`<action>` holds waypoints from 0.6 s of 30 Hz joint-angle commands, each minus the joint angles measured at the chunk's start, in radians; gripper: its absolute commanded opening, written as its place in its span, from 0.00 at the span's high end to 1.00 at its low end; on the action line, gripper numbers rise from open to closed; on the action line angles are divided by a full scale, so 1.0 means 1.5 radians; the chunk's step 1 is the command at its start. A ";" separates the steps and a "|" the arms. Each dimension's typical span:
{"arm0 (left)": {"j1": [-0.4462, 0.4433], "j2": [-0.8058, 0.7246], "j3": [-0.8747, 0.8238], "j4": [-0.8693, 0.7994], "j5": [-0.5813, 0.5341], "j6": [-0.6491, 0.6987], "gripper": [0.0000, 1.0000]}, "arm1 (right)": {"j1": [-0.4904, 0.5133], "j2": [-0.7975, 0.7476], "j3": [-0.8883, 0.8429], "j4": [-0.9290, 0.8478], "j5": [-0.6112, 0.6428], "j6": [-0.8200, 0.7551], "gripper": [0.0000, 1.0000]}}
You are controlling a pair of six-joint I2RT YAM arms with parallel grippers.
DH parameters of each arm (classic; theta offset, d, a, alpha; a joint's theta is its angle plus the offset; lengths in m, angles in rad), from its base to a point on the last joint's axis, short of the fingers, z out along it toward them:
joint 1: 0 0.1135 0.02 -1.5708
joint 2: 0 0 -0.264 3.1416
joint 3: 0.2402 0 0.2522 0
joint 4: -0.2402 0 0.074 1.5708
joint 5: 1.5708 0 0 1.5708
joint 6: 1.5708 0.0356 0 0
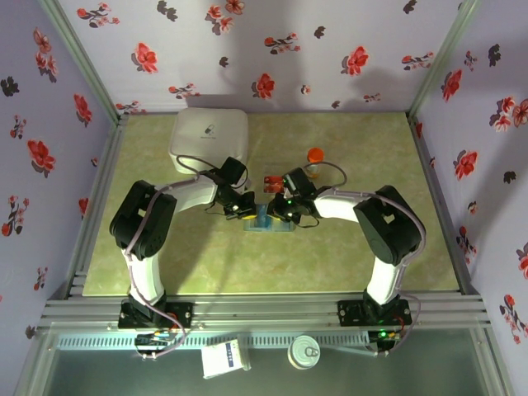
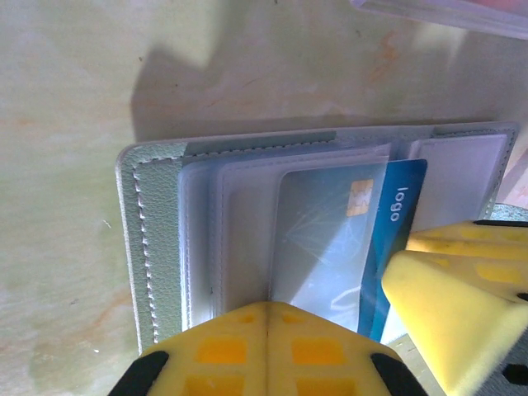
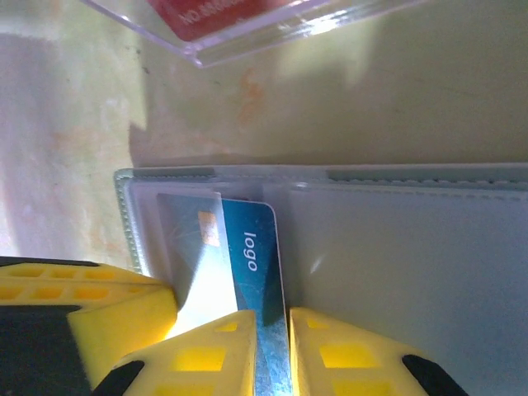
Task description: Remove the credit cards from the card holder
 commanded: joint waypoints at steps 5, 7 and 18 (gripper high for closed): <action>-0.003 0.011 0.003 -0.033 -0.020 0.007 1.00 | -0.001 -0.016 -0.017 0.046 -0.027 0.022 0.83; -0.003 0.010 0.003 -0.032 -0.021 0.007 1.00 | -0.001 -0.012 -0.017 0.050 -0.030 0.022 0.83; -0.002 0.004 0.003 -0.043 -0.029 0.011 1.00 | -0.010 -0.028 -0.048 0.050 -0.011 0.019 0.91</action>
